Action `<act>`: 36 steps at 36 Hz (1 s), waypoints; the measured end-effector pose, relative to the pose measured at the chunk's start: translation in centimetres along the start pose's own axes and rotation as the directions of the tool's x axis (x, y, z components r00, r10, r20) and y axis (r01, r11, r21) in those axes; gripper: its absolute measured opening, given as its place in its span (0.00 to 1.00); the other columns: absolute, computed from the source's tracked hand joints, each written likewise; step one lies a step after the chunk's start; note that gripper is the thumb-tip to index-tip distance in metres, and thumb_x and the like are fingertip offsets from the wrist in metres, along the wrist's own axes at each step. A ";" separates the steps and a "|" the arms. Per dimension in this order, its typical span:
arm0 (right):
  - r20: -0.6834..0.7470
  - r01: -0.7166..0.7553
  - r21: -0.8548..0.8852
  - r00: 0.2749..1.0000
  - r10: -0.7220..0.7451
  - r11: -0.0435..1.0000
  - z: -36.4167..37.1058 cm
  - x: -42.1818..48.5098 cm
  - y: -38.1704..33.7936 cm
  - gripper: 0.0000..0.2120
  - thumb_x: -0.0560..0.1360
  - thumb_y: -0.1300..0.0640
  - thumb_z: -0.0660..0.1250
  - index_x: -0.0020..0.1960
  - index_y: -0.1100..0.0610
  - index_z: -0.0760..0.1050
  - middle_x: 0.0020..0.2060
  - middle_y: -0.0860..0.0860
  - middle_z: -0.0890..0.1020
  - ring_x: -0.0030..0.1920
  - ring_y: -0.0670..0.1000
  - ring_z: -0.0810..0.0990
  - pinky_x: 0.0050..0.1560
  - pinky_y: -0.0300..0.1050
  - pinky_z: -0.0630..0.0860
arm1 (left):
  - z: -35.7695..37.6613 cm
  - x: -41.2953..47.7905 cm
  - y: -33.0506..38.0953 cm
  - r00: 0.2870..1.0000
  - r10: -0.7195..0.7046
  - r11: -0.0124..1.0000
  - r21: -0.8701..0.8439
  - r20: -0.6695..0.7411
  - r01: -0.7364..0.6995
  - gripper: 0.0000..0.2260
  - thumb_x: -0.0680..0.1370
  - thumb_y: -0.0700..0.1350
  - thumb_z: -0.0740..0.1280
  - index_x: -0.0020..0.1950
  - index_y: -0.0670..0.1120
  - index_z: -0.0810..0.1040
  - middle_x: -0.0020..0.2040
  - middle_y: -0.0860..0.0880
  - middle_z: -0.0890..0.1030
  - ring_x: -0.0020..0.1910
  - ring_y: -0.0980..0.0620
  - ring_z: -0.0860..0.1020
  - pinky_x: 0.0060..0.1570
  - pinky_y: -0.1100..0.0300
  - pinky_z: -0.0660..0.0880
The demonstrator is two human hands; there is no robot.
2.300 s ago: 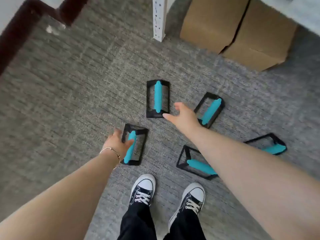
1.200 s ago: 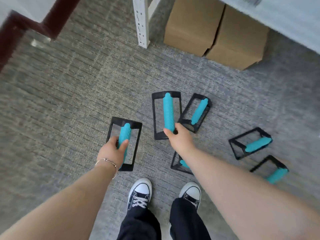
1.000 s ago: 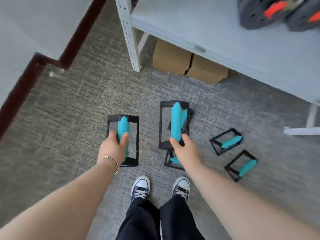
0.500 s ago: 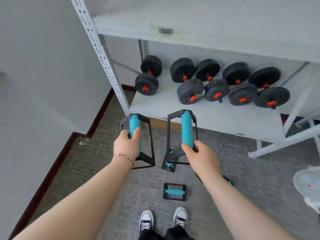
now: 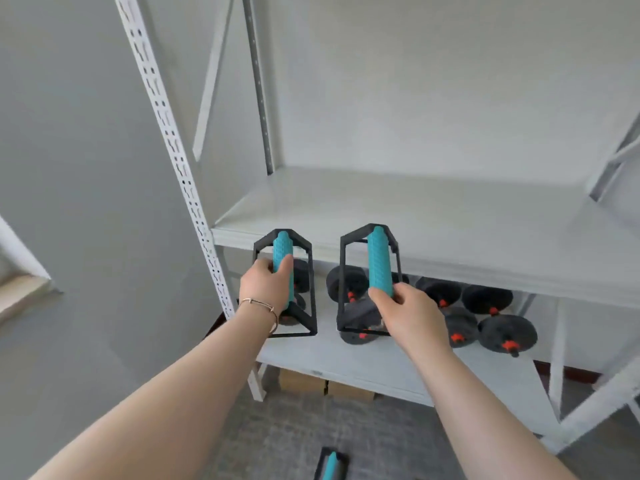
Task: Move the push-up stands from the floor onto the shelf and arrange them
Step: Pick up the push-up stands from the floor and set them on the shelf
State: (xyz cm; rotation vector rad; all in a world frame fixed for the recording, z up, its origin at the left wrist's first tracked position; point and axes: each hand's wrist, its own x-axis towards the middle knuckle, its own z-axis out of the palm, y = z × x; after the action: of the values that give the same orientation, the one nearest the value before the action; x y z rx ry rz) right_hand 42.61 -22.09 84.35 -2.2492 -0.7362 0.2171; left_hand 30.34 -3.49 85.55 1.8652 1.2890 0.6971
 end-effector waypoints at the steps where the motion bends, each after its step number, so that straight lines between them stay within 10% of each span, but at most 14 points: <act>1: -0.006 0.003 0.005 1.000 -0.003 1.000 -0.3 0.8 -0.4 0.18 0.74 0.36 0.60 0.39 0.50 0.73 0.30 0.48 0.79 0.30 0.49 0.78 0.28 0.43 0.69 | 0.0 0.7 0.7 1.000 0.005 1.000 -0.003 -0.001 -0.005 0.18 0.78 0.59 0.59 0.45 0.44 0.74 0.38 0.47 0.77 0.30 0.53 0.75 0.25 0.62 0.66; 16: -0.128 -0.038 -0.022 0.991 0.035 0.999 4.4 16.0 -5.6 0.19 0.73 0.39 0.61 0.35 0.53 0.72 0.27 0.49 0.75 0.32 0.53 0.76 0.31 0.46 0.68 | 1.8 19.9 3.0 0.995 0.033 0.996 -0.087 0.096 -0.025 0.19 0.72 0.63 0.59 0.42 0.47 0.74 0.40 0.43 0.82 0.37 0.42 0.84 0.44 0.44 0.82; 36: -0.170 -0.334 -0.074 0.933 0.318 0.940 13.9 35.1 -11.4 0.18 0.69 0.40 0.62 0.39 0.55 0.75 0.28 0.48 0.74 0.29 0.51 0.73 0.31 0.43 0.66 | 9.2 43.7 3.8 0.929 0.000 1.000 -0.008 0.371 0.003 0.19 0.77 0.59 0.60 0.46 0.42 0.75 0.43 0.43 0.80 0.40 0.43 0.80 0.35 0.56 0.76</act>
State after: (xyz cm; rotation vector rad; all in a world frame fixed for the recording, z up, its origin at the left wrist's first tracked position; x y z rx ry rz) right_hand 61.28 12.65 84.86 -2.4466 -0.2915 0.1629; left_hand 54.51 34.19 84.28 1.8773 1.0385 0.3237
